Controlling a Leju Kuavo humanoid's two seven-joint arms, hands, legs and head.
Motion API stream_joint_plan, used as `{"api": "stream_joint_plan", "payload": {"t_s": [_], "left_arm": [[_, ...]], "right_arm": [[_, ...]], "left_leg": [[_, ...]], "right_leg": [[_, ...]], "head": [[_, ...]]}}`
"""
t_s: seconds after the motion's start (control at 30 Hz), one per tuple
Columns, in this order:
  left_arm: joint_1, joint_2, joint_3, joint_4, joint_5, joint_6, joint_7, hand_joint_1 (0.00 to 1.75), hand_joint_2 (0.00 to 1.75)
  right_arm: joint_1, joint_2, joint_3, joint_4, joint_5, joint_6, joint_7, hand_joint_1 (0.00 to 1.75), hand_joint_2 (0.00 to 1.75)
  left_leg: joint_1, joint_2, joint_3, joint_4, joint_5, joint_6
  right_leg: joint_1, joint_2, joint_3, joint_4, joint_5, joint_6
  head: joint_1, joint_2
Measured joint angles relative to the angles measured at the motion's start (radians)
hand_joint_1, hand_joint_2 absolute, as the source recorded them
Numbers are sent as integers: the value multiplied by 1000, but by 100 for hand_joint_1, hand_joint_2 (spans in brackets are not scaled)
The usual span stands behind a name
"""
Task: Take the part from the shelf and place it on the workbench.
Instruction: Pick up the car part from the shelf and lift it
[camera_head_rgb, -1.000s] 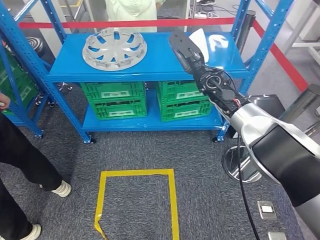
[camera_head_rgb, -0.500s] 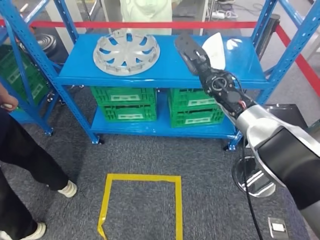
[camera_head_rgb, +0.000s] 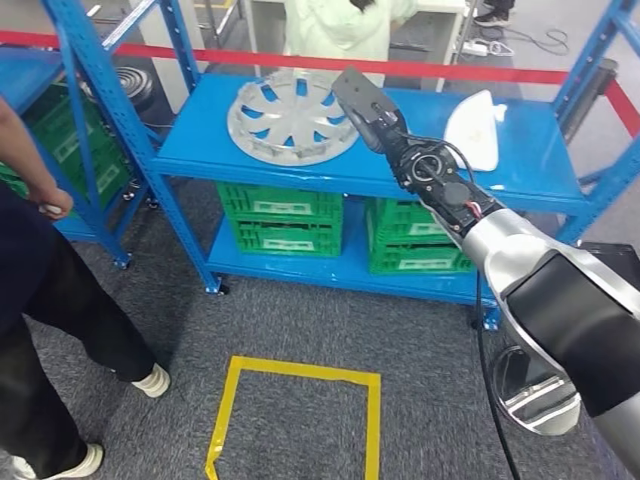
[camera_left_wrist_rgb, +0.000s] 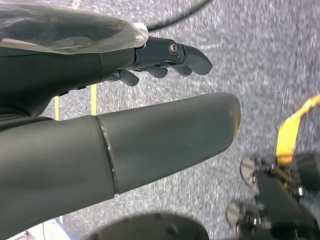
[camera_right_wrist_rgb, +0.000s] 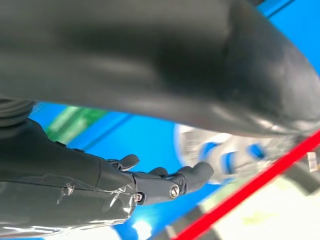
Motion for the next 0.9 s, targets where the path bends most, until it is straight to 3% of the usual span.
{"api": "stream_joint_plan", "payload": {"t_s": [0.1,0.13,0.17,0.2,0.23,0.27,0.33,0.37,0.43,0.47,0.53,0.6,0.67,0.7,0.73,0.8,0.87,0.9], "left_arm": [[-5,0,-1,0,0,1,0,0,0],[-4,0,-1,0,0,1,0,0,0],[-2,0,-1,0,0,1,0,0,0],[0,-1,-1,0,0,1,0,0,0],[2,-2,-1,0,0,1,0,0,0],[4,-4,-1,0,0,1,0,0,0],[2,-5,-1,1,0,1,1,0,0],[1,-5,-1,1,0,1,1,0,0],[2,-4,-1,1,0,1,2,0,0],[4,-4,-2,1,0,1,2,0,0],[4,-3,-2,1,0,2,2,0,0],[2,-5,-2,1,1,2,2,0,0],[2,-6,-3,1,2,2,2,0,0],[3,-7,-3,1,2,2,2,0,0],[4,-7,-3,1,3,2,2,0,0],[4,-5,-3,1,6,3,2,0,0],[3,-2,-4,2,8,4,2,0,0],[3,-1,-4,2,8,4,2,0,0]], "right_arm": [[4,0,1,0,3,2,2,0,0],[8,0,1,0,3,3,2,0,0],[11,0,1,0,3,3,2,0,0],[13,0,1,0,3,4,2,0,0],[14,0,1,0,4,5,2,0,0],[14,0,2,0,4,6,2,0,0],[15,0,2,0,3,6,2,0,0],[16,0,3,0,3,6,2,0,0],[16,0,4,-2,3,7,2,0,0],[15,1,4,-4,3,7,1,0,0],[12,1,3,-5,2,4,-1,0,0],[13,1,1,-5,-3,-1,-4,0,0],[18,1,0,-5,-9,-5,-6,0,0],[20,1,-1,-5,-12,-10,-7,0,0],[22,1,-2,-6,-13,-16,-8,0,0],[22,1,-5,-8,-13,-34,-12,0,0],[20,0,-9,-10,-13,-49,-15,0,0],[20,0,-11,-10,-13,-54,-15,0,0]], "left_leg": [[1,-29,17,1,-14,7],[1,-42,24,2,-20,7],[2,-55,34,3,-28,4],[3,-67,45,5,-36,2],[5,-79,57,7,-46,-1],[6,-91,65,11,-56,-6],[10,-112,69,21,-71,-15],[12,-121,66,25,-74,-21],[13,-133,63,27,-77,-31],[13,-123,61,36,-80,-35],[11,-74,24,109,-101,-46],[13,-29,-67,260,-152,-56],[16,-21,-143,361,-184,-59],[16,-21,-153,351,-168,-56],[16,-21,-142,304,-134,-52],[9,-18,-76,136,-39,-34],[-1,-13,-29,29,-11,-21],[-3,-12,-22,17,-18,-16]], "right_leg": [[-6,23,-122,202,-78,7],[-7,25,-157,246,-97,8],[-7,26,-173,246,-95,7],[-8,28,-173,213,-72,6],[-8,35,-159,150,-26,6],[-11,54,-142,70,39,8],[-13,91,-119,-40,118,7],[-13,100,-116,-62,133,3],[-10,84,-103,-65,129,-12],[-10,76,-97,-67,128,-17],[-10,63,-79,-72,123,-26],[-9,51,-67,-74,113,-31],[-7,45,-55,-74,101,-31],[-6,43,-48,-74,95,-31],[-5,41,-40,-74,88,-31],[-1,37,-22,-75,74,-28],[1,35,-11,-78,62,-21],[2,35,-9,-73,61,-15]], "head": [[6,0],[10,0],[13,0],[16,0],[18,0],[20,0],[18,0],[18,0],[17,0],[16,0],[9,0],[2,0],[-2,0],[-5,0],[-7,0],[-11,0],[-13,0],[-12,0]]}}
